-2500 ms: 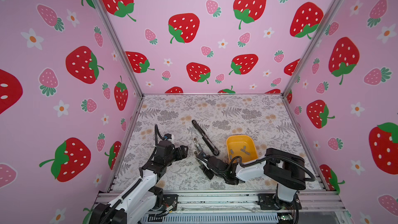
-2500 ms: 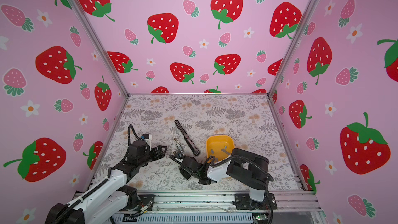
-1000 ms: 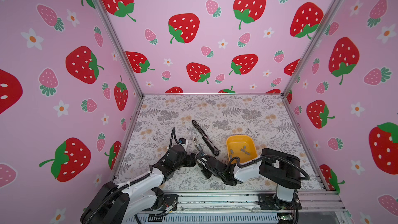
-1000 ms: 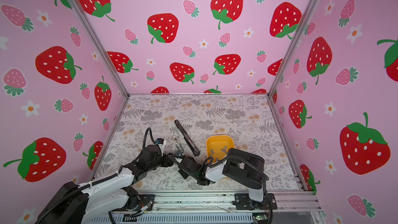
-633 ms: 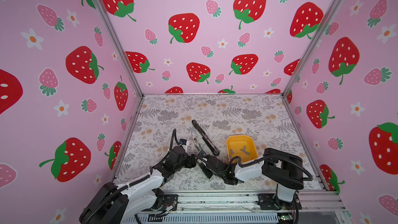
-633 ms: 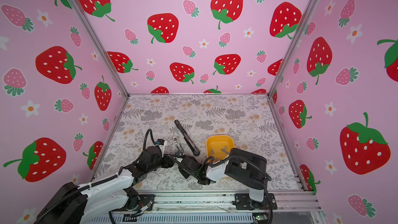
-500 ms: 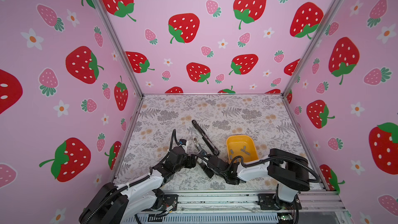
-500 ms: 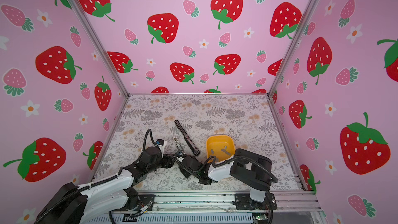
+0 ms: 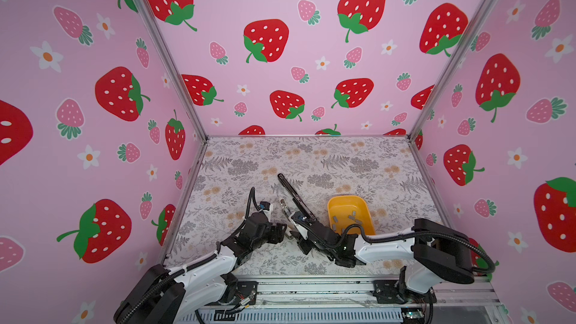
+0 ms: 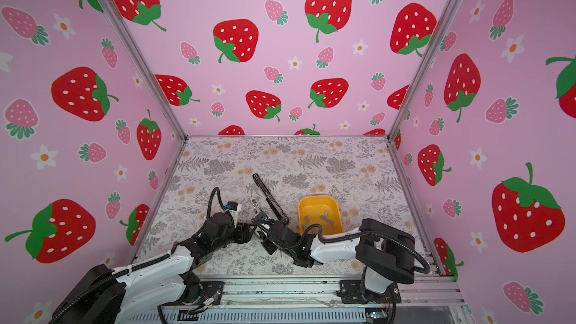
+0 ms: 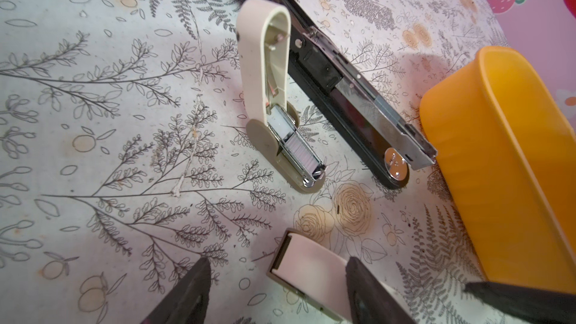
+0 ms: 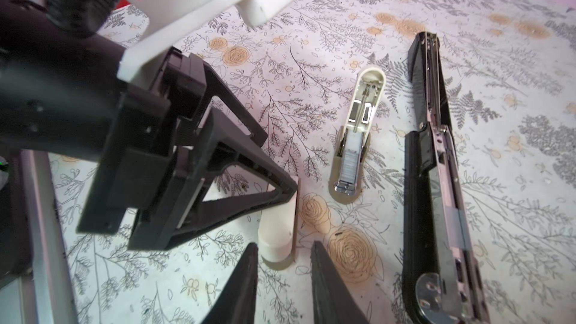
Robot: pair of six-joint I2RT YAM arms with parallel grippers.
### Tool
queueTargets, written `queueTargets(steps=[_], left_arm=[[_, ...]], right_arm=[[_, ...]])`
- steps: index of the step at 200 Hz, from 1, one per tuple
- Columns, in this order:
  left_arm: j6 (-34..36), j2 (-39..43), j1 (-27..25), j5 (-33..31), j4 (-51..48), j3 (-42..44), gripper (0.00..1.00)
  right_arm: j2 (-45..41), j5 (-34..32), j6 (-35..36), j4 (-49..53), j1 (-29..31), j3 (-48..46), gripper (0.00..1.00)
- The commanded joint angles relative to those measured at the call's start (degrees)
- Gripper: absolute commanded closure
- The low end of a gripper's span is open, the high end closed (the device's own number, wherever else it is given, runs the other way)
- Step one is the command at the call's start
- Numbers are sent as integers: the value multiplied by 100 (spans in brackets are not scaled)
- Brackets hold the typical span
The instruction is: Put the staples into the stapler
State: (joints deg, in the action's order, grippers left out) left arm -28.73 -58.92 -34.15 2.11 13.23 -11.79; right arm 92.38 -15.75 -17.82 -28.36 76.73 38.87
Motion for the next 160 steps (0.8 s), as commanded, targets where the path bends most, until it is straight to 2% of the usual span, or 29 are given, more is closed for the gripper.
queueTargets(steps=[1, 67, 160], left_arm=[[-10, 16, -37, -97, 48, 44, 30], [-15, -1, -66, -132, 39, 35, 32], [-54, -19, -217, -272, 48, 77, 33]], right_arm=[[207, -104, 1, 55, -35, 319, 72], [629, -103, -107, 111, -140, 472, 76], [863, 128, -296, -155, -137, 175, 78]])
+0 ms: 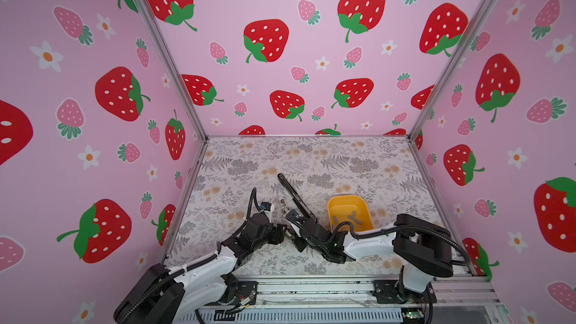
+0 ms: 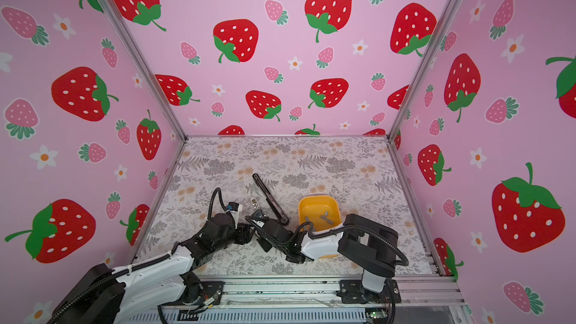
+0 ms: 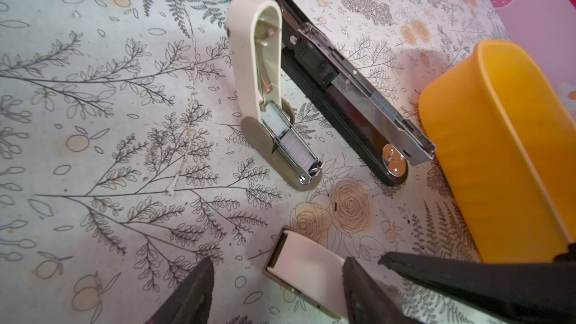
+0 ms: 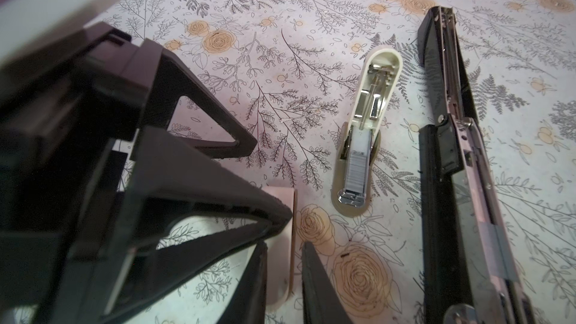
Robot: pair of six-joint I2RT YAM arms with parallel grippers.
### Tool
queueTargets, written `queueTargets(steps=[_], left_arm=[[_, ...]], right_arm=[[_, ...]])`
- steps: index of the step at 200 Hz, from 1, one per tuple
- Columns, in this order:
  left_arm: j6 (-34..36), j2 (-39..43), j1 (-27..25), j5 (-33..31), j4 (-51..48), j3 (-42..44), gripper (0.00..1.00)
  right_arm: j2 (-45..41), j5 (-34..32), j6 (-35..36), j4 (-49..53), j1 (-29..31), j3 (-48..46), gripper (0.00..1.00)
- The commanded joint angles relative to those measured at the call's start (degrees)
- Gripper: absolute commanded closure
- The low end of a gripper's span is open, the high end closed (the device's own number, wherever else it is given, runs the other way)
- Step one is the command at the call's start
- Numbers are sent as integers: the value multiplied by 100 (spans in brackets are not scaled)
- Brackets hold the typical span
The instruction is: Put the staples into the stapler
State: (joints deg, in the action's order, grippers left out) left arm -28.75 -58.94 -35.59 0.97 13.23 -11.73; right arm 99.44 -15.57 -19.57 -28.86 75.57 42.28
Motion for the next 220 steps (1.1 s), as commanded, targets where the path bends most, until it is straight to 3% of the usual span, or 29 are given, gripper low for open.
queueTargets(steps=[1, 220], left_arm=[[-56, -19, -76, -163, 48, 68, 33], [-139, -350, -630, -789, 605, 349, 40]], right_arm=[[156, 118, -123, -112, -18, -171, 79], [995, 486, -527, -1457, 48, -1038, 81]])
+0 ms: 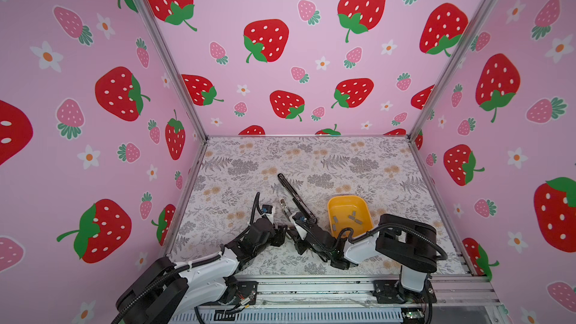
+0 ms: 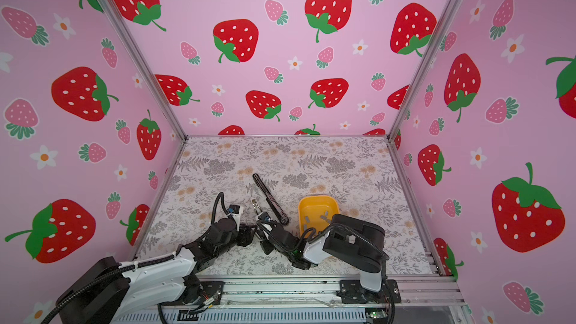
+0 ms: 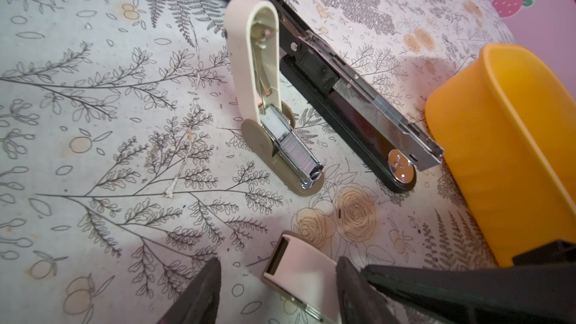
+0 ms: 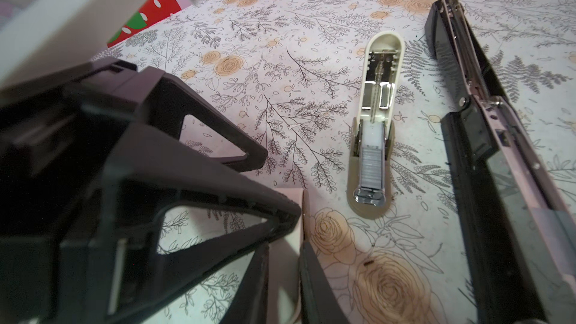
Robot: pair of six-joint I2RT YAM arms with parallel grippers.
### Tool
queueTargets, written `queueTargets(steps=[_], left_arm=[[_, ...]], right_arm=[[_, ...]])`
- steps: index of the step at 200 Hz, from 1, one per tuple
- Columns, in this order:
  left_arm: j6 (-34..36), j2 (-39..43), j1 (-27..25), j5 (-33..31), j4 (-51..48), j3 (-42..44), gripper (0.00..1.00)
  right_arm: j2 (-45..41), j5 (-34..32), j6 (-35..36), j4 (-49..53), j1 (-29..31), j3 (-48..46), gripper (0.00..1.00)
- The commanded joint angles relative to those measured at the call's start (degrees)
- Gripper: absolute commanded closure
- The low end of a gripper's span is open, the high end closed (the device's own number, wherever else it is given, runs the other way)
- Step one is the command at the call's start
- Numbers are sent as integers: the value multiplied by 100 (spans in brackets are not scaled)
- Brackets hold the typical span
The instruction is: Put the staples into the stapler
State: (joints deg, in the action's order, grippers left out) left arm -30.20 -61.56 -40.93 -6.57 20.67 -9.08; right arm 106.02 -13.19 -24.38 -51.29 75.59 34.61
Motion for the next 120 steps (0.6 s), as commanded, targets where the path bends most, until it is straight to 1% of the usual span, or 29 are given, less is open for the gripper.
queueTargets(steps=[1, 35, 57, 77, 93, 106, 120], left_arm=[[5, -81, -94, -36, -144, 88, 40], [-19, 253, -94, -241, -779, -190, 39], [36, 541, -91, -409, -1355, -534, 36], [190, 697, -47, -516, -1642, -841, 33], [336, 712, 89, -475, -1801, -1097, 32], [414, 688, 306, -343, -1895, -1295, 32], [466, 697, 577, -128, -1956, -1473, 32]], right_arm=[[326, 247, -48, 786, 49, -271, 81], [-104, 17, 142, 1166, 52, -108, 81], [-508, -218, 264, 1708, 52, 177, 81], [-887, -358, 335, 1998, 37, 319, 81], [-1117, -391, 358, 2073, 2, 327, 77], [-1203, -407, 342, 2096, -48, 310, 74], [-1198, -316, 346, 2110, -134, 312, 73]])
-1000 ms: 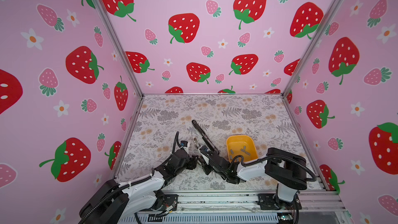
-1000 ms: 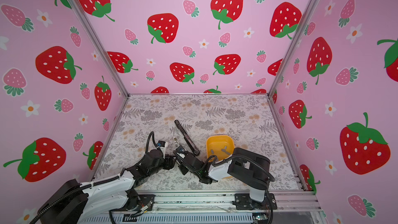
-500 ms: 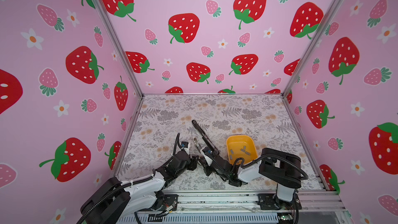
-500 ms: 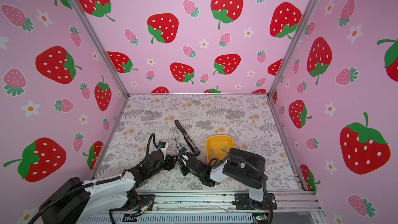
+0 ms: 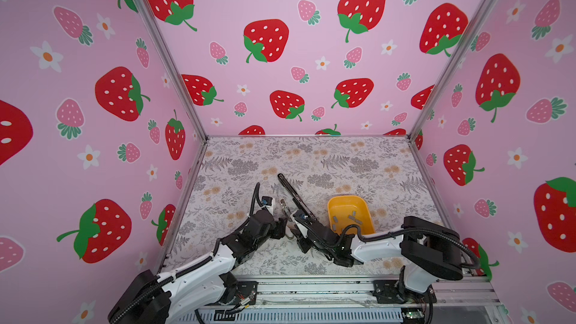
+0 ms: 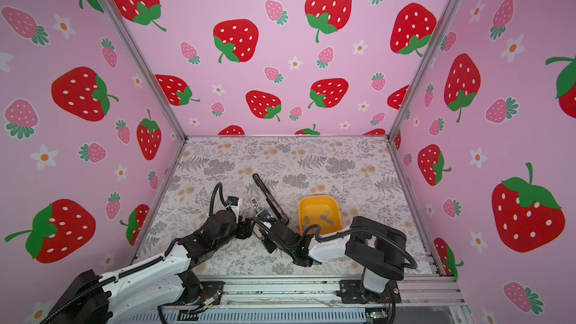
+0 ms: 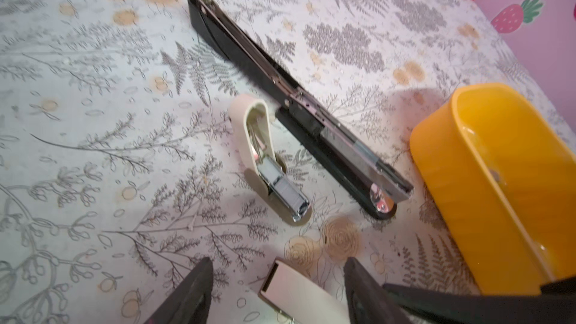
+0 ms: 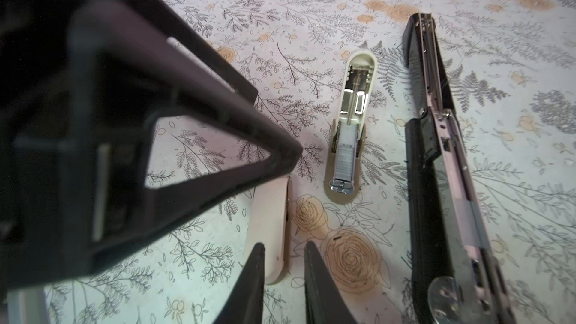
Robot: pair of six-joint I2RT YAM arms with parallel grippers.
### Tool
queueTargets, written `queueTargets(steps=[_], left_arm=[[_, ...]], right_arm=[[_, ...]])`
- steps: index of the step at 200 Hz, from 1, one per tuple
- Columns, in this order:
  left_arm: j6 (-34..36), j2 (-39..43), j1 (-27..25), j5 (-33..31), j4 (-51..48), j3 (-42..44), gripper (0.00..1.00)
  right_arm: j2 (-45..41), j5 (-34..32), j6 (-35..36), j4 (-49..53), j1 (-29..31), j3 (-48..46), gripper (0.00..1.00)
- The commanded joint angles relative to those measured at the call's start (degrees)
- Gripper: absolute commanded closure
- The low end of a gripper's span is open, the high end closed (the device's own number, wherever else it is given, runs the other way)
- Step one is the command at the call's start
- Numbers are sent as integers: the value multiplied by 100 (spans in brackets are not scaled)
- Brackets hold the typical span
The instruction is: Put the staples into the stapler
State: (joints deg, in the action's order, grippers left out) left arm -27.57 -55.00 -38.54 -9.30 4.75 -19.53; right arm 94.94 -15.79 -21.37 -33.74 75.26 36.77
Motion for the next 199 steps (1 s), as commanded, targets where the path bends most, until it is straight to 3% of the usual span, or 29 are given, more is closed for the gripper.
queueTargets(steps=[1, 37, 81, 199], left_arm=[[202, 42, 356, 160, -359, -433, 32], [139, 10, 1131, 966, -71, -637, 31], [159, -388, 1661, 1392, 16, -881, 32], [187, -1505, 1936, 1336, 845, -921, 32]], right_arm=[[-85, -43, 40, 352, -109, 94, 73], [245, 244, 44, 315, -326, 233, 68], [740, 467, 80, 498, -542, 617, 60], [1610, 105, 333, 799, -715, 1217, 56]])
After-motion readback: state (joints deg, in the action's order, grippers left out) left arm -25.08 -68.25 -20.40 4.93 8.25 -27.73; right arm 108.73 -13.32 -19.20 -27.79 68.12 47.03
